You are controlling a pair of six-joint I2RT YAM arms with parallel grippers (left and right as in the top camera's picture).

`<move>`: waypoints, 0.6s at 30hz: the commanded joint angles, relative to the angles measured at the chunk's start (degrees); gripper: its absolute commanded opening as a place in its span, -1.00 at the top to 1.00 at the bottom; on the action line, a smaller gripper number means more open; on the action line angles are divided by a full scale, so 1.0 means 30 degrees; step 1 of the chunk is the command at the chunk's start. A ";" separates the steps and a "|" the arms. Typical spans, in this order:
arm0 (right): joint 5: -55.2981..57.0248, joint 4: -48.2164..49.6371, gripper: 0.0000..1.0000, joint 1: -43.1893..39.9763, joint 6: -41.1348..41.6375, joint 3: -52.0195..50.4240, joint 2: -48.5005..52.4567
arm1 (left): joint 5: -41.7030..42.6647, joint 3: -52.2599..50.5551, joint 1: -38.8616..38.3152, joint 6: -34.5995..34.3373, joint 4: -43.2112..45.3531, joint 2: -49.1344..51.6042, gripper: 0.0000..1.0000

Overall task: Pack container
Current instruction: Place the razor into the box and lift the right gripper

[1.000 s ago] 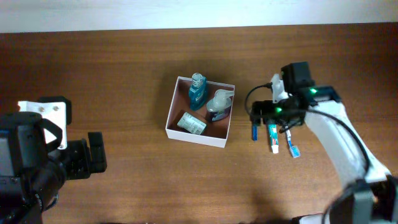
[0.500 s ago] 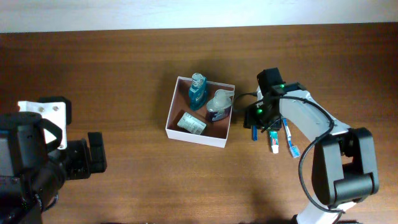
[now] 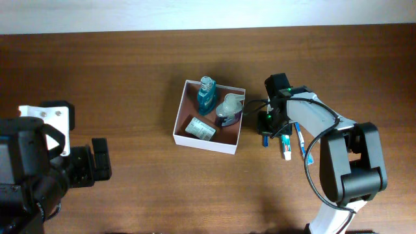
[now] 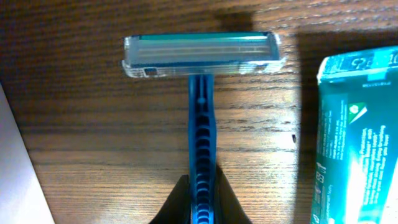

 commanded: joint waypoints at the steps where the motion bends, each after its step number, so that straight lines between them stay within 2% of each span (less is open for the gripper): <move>1: 0.0393 -0.0408 0.89 0.0080 0.0051 0.0204 -0.0335 | -0.0211 0.0015 0.0080 0.0080 -0.0007 -0.0117 -0.99; 11: 0.1137 -0.5603 0.92 0.0342 -0.0131 0.4240 -0.6244 | -0.0211 0.0015 0.0080 0.0080 -0.0007 -0.0117 -0.99; 15: -0.0991 -0.6120 0.92 0.2623 -0.4211 0.5107 -0.8852 | -0.0211 0.0015 0.0080 0.0080 -0.0007 -0.0117 -0.99; 18: -0.1727 -0.6295 0.92 0.4816 -0.6564 0.5093 -0.9005 | -0.0211 0.0015 0.0080 0.0080 -0.0007 -0.0117 -0.99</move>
